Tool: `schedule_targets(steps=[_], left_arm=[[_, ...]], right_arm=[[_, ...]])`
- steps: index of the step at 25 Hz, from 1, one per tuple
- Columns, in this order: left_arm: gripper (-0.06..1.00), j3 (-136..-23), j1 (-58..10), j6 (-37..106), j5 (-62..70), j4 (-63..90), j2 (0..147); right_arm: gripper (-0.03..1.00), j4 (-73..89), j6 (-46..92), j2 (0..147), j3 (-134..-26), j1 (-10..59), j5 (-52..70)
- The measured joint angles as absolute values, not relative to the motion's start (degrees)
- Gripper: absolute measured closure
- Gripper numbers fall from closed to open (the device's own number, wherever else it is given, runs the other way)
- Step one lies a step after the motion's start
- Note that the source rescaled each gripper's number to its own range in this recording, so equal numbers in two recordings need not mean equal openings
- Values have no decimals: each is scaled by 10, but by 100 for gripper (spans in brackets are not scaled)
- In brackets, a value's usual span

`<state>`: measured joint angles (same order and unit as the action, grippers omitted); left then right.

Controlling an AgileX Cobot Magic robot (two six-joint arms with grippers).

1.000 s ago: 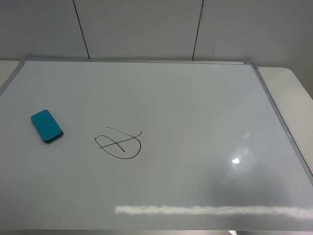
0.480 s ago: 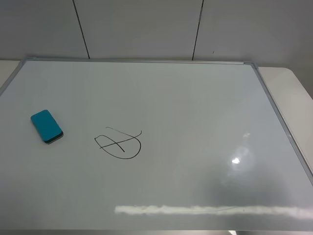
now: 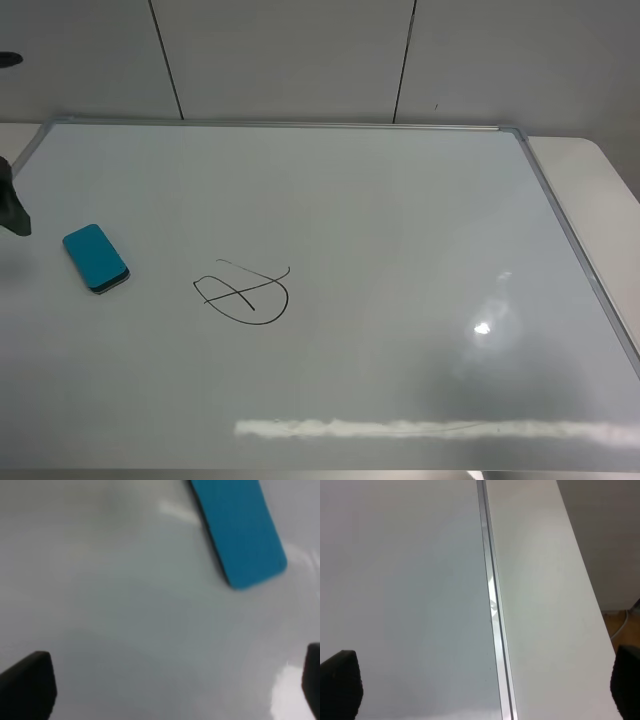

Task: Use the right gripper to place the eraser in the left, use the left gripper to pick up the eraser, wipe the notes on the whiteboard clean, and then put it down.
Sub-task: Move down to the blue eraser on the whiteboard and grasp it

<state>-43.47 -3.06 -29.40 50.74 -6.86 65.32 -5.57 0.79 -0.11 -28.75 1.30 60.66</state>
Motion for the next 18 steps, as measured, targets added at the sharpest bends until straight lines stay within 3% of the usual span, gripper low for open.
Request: schedule_targets(steps=[7, 18], left_arm=[[-6, -436, -31, -360, 365, -47, 793], [-6, -536, -47, -452, 423, -103, 907]], right_arm=[[-3, -56, 8, -1, -288, 13, 607], [-3, -56, 8, -1, -288, 13, 607]])
